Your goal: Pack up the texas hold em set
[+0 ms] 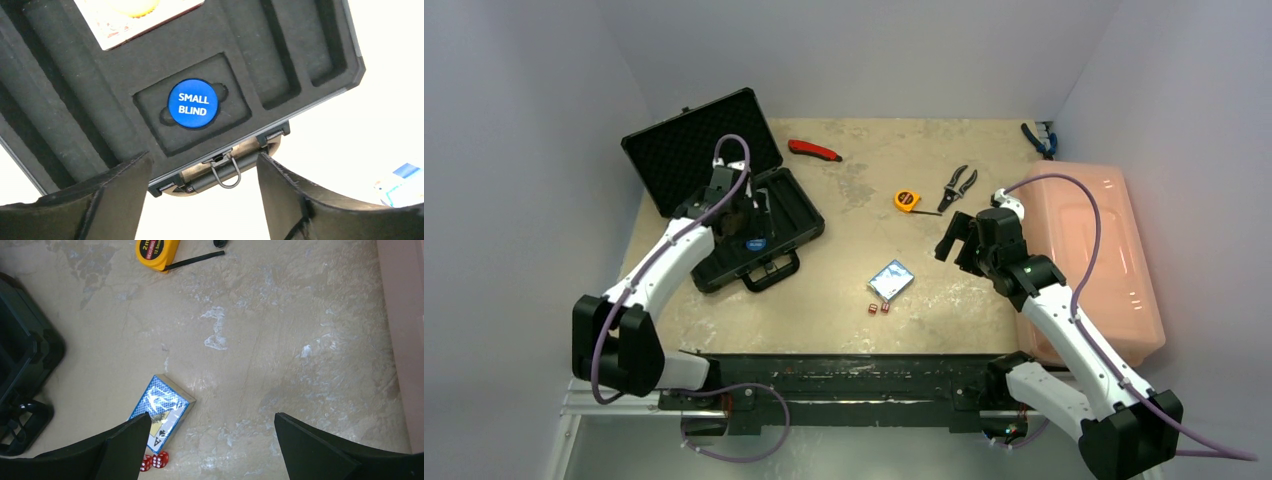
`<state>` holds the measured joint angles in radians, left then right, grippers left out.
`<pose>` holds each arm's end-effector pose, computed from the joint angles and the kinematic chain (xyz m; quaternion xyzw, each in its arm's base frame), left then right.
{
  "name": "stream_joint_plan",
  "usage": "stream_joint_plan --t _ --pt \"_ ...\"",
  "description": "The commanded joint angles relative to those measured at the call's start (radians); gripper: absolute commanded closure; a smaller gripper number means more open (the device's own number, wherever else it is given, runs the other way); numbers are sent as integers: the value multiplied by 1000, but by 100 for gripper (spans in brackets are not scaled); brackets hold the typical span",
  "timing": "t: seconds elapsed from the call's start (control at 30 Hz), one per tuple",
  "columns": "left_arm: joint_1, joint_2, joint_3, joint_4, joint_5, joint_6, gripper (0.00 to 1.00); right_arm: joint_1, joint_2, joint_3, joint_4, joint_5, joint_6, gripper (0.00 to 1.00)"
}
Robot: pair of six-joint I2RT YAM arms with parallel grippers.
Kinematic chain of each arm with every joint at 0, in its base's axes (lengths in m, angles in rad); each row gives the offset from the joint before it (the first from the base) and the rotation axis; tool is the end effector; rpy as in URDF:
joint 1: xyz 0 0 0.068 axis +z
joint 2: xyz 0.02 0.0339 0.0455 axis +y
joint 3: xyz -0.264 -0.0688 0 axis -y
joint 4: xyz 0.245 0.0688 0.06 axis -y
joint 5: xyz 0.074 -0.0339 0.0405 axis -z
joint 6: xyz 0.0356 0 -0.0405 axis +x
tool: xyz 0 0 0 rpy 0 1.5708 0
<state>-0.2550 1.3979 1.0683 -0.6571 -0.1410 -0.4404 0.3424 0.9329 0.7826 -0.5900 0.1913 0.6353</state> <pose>0.2781 -0.0673 0.2599 -0.1086 0.9493 -0.0344 0.2930 0.1854 0.0589 0.2747 0.1710 0.8955 0.1114 0.3956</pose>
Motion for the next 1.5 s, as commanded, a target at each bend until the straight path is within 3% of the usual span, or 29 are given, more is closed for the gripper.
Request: stream_joint_plan --t 0.0,0.27,0.47,0.6,0.83,1.17,1.33,1.47 --pt "-14 -86 -62 116 46 38 19 4 -11 0 18 21 -8 1" --pt "-80 -243 -133 201 -36 53 1 4 -3 3 16 25 -9 1" --pt "-79 -385 -216 320 -44 -21 0 4 -3 4 15 24 -9 1" --pt "-81 -414 -300 503 112 -3 0 4 -7 3 15 24 -9 1" --pt "-126 -293 -217 457 366 95 9 4 -16 -2 19 25 -8 1" --pt "-355 -90 -70 359 316 271 14 4 -30 -2 7 23 1 1" --pt "-447 30 24 294 200 300 2 4 -39 -5 12 0 6 1" --pt "-505 104 76 281 183 317 0 4 -40 -3 10 -1 6 1"
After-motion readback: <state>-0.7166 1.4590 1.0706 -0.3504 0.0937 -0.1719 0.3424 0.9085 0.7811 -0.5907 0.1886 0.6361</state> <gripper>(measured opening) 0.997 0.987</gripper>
